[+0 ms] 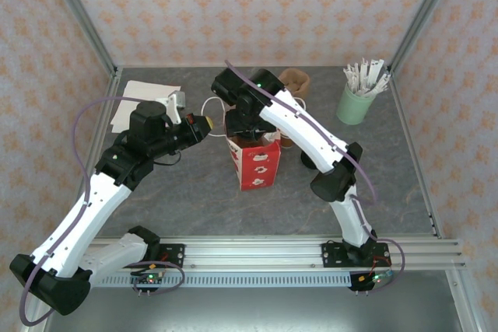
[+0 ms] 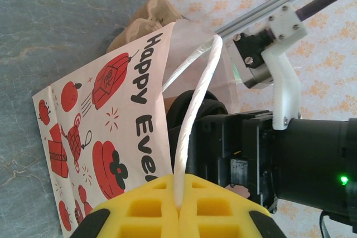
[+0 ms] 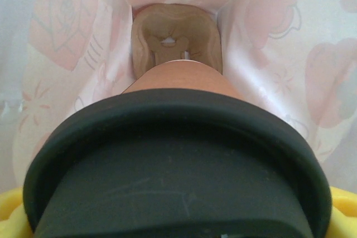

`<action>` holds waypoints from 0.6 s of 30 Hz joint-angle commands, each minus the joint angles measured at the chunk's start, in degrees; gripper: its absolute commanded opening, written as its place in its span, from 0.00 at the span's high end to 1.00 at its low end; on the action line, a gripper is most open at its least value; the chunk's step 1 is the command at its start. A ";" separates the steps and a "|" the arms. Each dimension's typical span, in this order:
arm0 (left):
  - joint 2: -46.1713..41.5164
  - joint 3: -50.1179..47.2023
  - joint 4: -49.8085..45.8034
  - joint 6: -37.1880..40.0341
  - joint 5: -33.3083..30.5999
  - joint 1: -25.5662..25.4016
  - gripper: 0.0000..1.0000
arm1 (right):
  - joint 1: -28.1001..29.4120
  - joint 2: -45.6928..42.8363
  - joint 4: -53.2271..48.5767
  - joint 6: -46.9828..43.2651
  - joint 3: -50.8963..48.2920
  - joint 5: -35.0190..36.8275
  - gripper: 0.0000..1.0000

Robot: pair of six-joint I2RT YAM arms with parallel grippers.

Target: Pack the takeout coffee

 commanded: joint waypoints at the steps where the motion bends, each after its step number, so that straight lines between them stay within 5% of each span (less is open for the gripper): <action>1: -0.40 0.30 -0.28 0.86 0.17 -0.20 1.00 | 0.17 0.64 -6.91 -0.86 0.09 -0.20 0.21; 11: 0.30 0.01 0.62 0.62 0.64 -0.20 1.00 | 0.26 0.35 -6.00 -0.20 3.05 -3.03 0.22; 18: 0.57 0.17 1.42 0.23 1.44 -0.66 1.00 | -0.59 0.40 -1.96 0.33 6.64 2.43 0.22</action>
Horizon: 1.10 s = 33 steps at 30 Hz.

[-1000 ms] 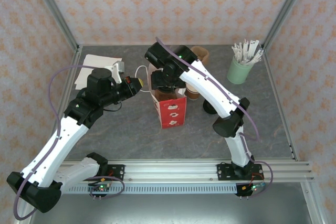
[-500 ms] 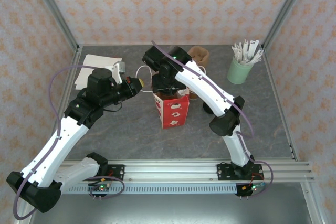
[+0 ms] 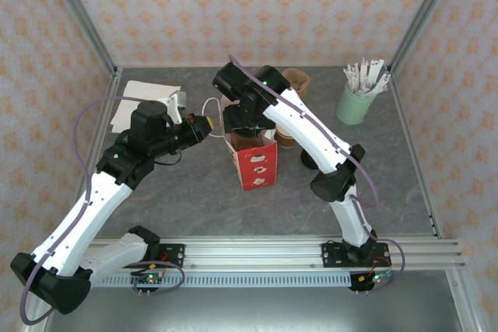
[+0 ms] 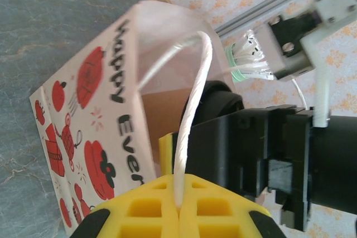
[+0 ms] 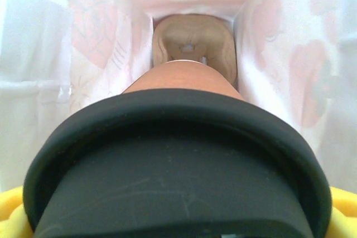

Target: Pack the takeout coffee

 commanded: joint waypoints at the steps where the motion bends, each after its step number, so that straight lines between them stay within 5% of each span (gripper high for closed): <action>1: 0.09 0.13 1.36 0.22 1.00 -0.68 1.00 | -0.77 0.44 -0.82 0.47 1.62 3.91 0.22; 18: 2.15 0.40 3.97 -1.05 1.54 -2.64 1.00 | -2.18 4.36 10.06 -1.82 3.13 3.75 0.23; 33: 1.74 1.30 1.04 -0.84 -2.73 -2.90 1.00 | -2.05 -3.31 1.19 0.19 -6.93 0.32 0.22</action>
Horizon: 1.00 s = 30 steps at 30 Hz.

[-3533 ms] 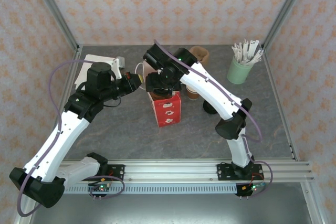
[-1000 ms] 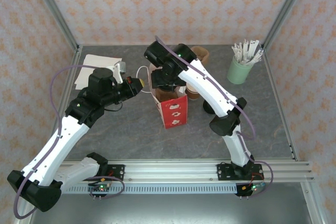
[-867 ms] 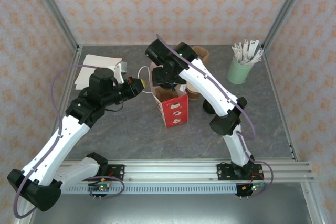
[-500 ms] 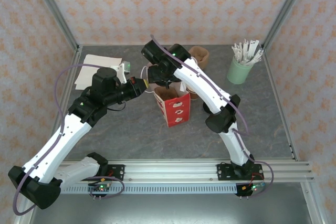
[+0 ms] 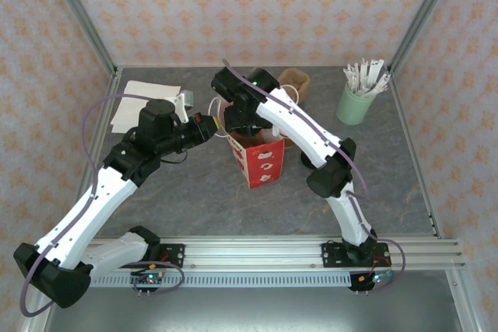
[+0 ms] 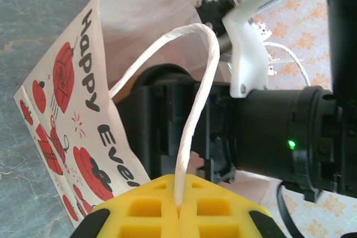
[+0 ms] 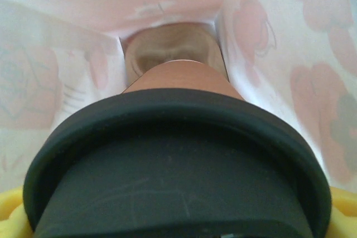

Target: Pack the takeout coffee

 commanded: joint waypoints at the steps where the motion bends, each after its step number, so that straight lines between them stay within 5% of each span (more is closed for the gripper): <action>1: -0.60 1.21 -1.07 -0.24 -1.77 -0.59 1.00 | 0.02 -5.68 -4.72 0.76 -0.67 -1.39 0.22; 30: -0.32 2.10 -2.85 1.07 -1.76 -0.59 1.00 | -3.17 -8.32 -1.70 -2.53 -17.73 -9.26 0.22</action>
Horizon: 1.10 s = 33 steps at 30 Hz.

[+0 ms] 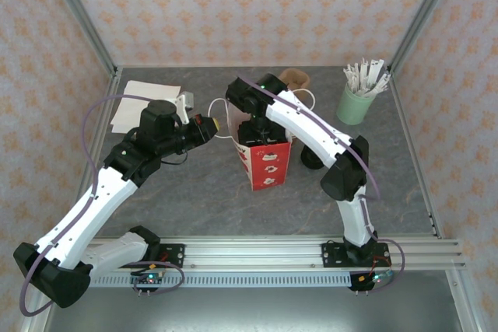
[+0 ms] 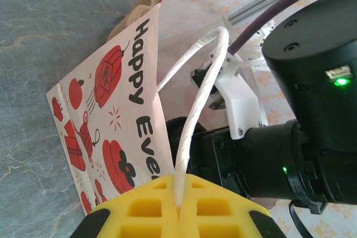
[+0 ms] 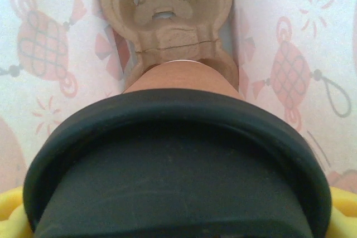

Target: Pack the takeout coffee

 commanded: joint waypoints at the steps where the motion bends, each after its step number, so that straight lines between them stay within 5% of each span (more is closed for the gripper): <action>1: -0.32 2.18 -1.48 0.90 -0.70 -0.26 1.00 | -0.73 -1.48 0.45 -0.94 -1.23 0.09 0.22; 33: 2.57 4.89 -0.52 0.11 1.50 -0.51 0.98 | -1.64 -1.21 12.20 -2.83 -21.73 0.88 0.22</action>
